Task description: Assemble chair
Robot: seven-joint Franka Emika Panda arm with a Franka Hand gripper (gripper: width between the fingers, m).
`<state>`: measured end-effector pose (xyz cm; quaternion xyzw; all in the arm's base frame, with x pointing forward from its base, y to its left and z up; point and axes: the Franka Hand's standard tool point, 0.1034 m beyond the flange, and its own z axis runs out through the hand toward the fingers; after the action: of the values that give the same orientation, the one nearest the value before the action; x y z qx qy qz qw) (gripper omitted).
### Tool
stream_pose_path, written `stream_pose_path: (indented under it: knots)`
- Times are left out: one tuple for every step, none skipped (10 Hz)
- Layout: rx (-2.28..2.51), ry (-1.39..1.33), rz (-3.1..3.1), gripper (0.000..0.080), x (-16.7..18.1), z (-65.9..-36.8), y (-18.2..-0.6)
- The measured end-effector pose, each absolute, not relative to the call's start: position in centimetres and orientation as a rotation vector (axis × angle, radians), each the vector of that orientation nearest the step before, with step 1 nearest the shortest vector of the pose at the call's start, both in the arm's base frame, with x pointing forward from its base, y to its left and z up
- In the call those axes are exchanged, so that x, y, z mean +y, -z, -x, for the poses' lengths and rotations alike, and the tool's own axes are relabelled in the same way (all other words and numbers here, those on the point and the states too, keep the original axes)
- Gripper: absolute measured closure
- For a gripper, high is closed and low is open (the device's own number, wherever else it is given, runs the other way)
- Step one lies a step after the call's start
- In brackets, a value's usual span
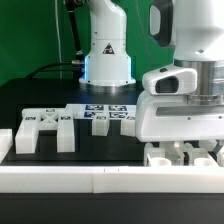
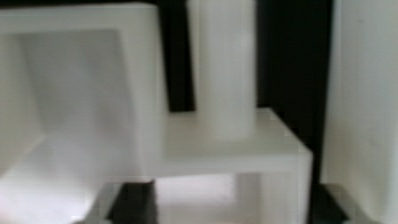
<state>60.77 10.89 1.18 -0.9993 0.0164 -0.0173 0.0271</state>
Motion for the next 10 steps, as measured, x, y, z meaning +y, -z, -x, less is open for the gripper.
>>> stream_pose_path:
  knots:
    - [0.045,0.055,3.092,0.0296,10.2,-60.7,-1.5]
    - [0.041,0.058,3.096,0.0192,9.8,-60.6,-1.9]
    - [0.023,0.066,3.096,0.0192,9.7,-60.5,-2.6]
    - [-0.013,0.076,3.094,0.0159,9.4,-60.2,-3.8]
    - [-0.023,0.085,3.092,0.0159,9.0,-59.8,-4.8]
    - [-0.061,0.086,3.09,0.0151,8.4,-59.2,-5.7]
    - [-0.1,0.088,3.089,0.0151,7.7,-58.2,-6.6]
    - [-0.169,0.093,3.09,0.0151,6.6,-57.0,-7.4]
    - [-0.243,0.121,3.092,0.0151,5.2,-56.0,-7.8]
    - [-0.267,0.138,3.095,0.0151,4.2,-55.3,-7.7]
